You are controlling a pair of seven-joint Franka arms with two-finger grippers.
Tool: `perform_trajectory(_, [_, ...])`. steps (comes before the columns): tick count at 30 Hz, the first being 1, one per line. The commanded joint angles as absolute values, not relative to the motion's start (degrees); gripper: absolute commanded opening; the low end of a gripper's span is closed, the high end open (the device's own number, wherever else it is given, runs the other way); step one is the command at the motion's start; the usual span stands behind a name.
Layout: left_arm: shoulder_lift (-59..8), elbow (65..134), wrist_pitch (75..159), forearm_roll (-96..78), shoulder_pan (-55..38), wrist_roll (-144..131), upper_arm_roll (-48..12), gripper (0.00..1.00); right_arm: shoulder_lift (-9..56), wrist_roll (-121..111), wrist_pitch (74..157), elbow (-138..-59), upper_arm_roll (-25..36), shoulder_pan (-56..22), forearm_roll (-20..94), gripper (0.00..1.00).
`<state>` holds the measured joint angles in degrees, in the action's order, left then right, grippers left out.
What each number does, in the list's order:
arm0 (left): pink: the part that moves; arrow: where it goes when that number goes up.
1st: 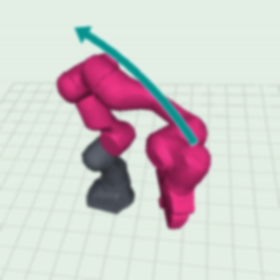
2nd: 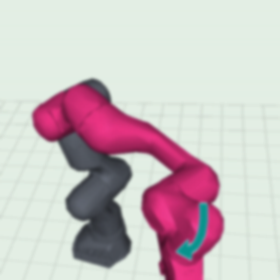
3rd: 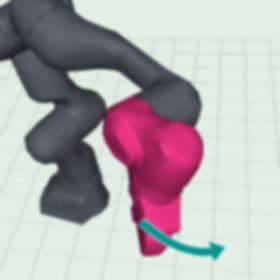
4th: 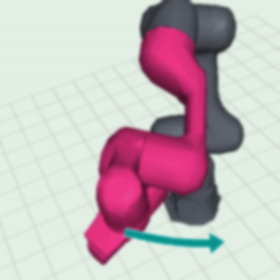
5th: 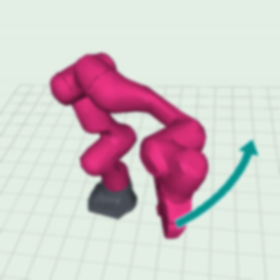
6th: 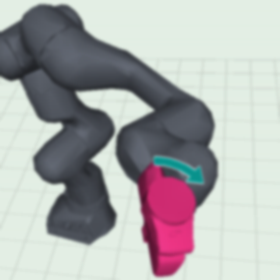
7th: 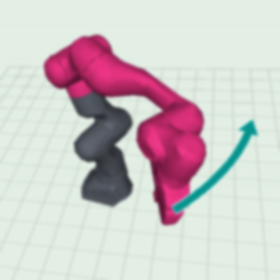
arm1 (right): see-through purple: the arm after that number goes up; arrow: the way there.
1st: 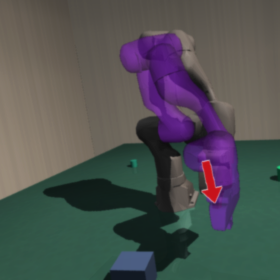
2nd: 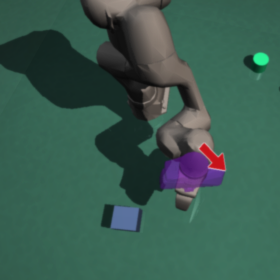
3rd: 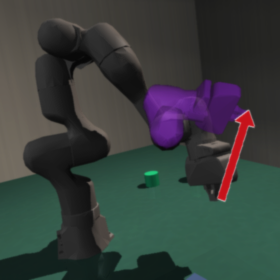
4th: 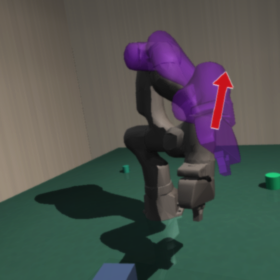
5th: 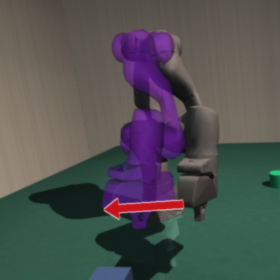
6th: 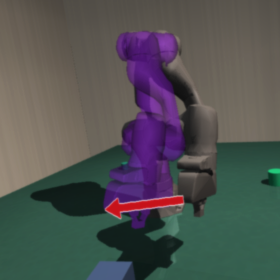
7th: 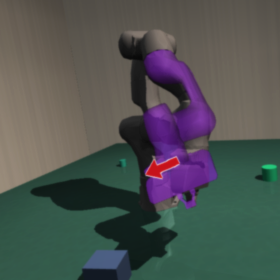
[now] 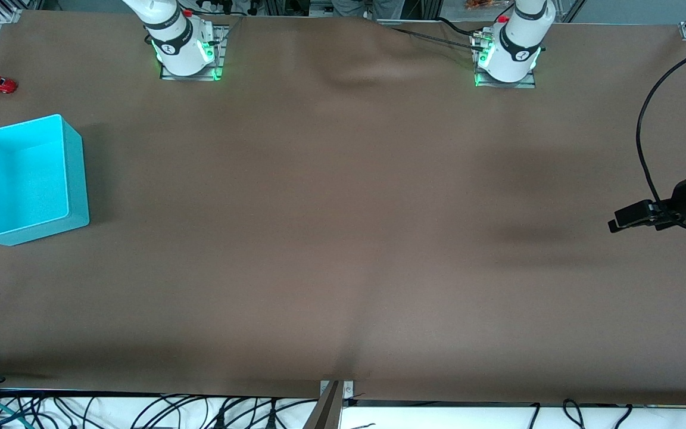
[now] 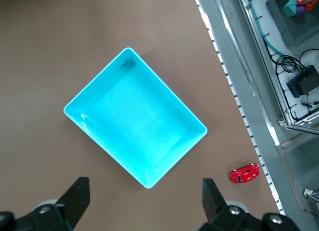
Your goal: Wind red beetle toy and store in blue box
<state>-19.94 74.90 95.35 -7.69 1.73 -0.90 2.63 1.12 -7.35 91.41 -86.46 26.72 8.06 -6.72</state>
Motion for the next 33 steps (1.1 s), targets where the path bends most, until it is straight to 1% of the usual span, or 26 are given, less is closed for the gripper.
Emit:
perform_trajectory(1, [-19.69,74.09,94.31,-6.68,1.41,-0.17,2.99,1.00,0.44,-6.68,92.02,-86.22,26.45,10.19,-7.56,1.00])
perform_trajectory(10, [-19.69,74.09,94.31,-6.68,1.41,-0.18,2.99,1.00,0.27,1.66,96.76,-89.73,27.07,10.28,-7.65,1.00])
perform_trajectory(23, [-19.69,74.09,94.31,-6.68,1.41,-0.18,2.99,1.00,-1.05,1.05,99.49,-93.86,27.07,11.95,-8.00,1.00])
perform_trajectory(29, [-19.69,74.09,94.31,-6.68,1.32,-0.18,2.90,1.00,-2.28,0.62,105.37,-98.87,27.07,13.53,-8.00,1.00])
perform_trajectory(33, [-19.69,74.09,94.31,-6.68,1.41,-0.18,2.99,1.00,-2.02,-0.70,107.84,-100.37,27.07,14.85,-8.00,1.00])
